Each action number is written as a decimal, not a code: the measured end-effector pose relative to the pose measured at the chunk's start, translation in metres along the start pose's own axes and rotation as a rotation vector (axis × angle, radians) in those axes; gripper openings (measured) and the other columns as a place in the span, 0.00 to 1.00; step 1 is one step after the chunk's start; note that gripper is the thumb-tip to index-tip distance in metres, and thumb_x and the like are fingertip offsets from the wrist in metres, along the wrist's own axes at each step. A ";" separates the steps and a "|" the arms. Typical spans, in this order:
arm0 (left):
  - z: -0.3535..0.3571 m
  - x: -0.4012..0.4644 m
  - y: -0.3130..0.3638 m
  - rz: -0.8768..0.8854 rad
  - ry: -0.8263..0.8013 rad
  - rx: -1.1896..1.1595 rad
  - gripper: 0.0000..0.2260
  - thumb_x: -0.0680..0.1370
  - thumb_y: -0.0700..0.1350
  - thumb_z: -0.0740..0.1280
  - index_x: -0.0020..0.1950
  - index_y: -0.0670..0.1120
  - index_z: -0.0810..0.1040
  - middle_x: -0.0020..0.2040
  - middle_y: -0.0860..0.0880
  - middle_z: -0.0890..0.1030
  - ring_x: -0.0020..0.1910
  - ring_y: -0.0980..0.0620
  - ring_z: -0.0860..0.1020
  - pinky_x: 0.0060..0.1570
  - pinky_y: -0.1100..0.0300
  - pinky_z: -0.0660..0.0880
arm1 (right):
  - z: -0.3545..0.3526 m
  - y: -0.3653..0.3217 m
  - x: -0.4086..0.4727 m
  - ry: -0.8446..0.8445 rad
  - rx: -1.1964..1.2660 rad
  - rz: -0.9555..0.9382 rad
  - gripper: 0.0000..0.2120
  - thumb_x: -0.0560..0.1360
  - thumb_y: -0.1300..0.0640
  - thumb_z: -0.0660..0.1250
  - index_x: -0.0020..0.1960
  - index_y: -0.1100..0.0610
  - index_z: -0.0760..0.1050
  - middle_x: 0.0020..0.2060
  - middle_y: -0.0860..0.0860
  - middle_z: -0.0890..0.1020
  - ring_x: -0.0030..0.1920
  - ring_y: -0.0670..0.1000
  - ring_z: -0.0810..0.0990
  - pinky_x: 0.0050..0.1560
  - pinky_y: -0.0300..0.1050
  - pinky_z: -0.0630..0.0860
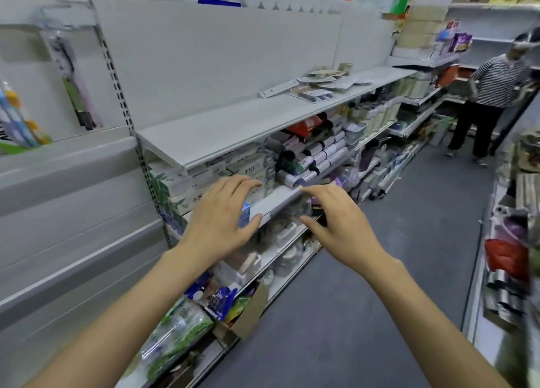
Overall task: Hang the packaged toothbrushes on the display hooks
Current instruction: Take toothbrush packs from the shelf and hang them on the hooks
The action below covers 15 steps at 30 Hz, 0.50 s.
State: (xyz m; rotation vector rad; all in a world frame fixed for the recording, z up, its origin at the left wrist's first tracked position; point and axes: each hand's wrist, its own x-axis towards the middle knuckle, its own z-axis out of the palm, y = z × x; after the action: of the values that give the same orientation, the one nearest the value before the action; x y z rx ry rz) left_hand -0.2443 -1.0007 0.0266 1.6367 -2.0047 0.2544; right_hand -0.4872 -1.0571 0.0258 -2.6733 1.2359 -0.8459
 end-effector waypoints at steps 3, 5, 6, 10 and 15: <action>0.023 0.030 0.007 0.013 -0.010 0.001 0.24 0.75 0.56 0.60 0.69 0.48 0.72 0.65 0.50 0.75 0.64 0.49 0.73 0.64 0.51 0.72 | 0.002 0.033 0.013 -0.005 0.018 0.017 0.22 0.78 0.51 0.70 0.70 0.53 0.71 0.63 0.46 0.76 0.65 0.50 0.74 0.67 0.48 0.72; 0.039 0.051 0.007 0.017 -0.021 -0.004 0.23 0.75 0.55 0.63 0.69 0.49 0.72 0.65 0.50 0.75 0.65 0.49 0.73 0.64 0.50 0.72 | 0.006 0.053 0.024 -0.008 0.020 0.030 0.23 0.78 0.50 0.70 0.70 0.52 0.70 0.64 0.45 0.76 0.66 0.48 0.74 0.68 0.48 0.71; 0.047 0.062 0.006 0.020 -0.028 -0.001 0.23 0.75 0.55 0.63 0.69 0.49 0.72 0.65 0.50 0.75 0.65 0.49 0.73 0.65 0.51 0.72 | 0.007 0.063 0.030 -0.010 0.016 0.036 0.23 0.78 0.50 0.70 0.70 0.52 0.70 0.64 0.45 0.76 0.67 0.48 0.73 0.68 0.47 0.71; 0.078 0.110 0.000 0.046 -0.042 0.004 0.23 0.74 0.56 0.63 0.67 0.49 0.73 0.64 0.50 0.76 0.64 0.49 0.73 0.65 0.52 0.71 | 0.015 0.105 0.059 -0.020 -0.016 0.067 0.22 0.78 0.49 0.69 0.70 0.52 0.70 0.65 0.45 0.76 0.68 0.48 0.71 0.68 0.46 0.70; 0.128 0.182 -0.024 0.039 -0.055 -0.004 0.23 0.75 0.56 0.63 0.68 0.51 0.73 0.65 0.52 0.74 0.65 0.50 0.72 0.67 0.52 0.70 | 0.028 0.164 0.113 -0.043 -0.095 0.086 0.23 0.79 0.47 0.68 0.71 0.52 0.70 0.66 0.45 0.75 0.70 0.47 0.69 0.69 0.39 0.64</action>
State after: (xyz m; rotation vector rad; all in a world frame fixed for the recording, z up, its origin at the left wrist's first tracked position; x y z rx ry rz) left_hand -0.2793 -1.2208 0.0076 1.6199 -2.0781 0.2211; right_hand -0.5254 -1.2534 0.0052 -2.6727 1.4039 -0.7315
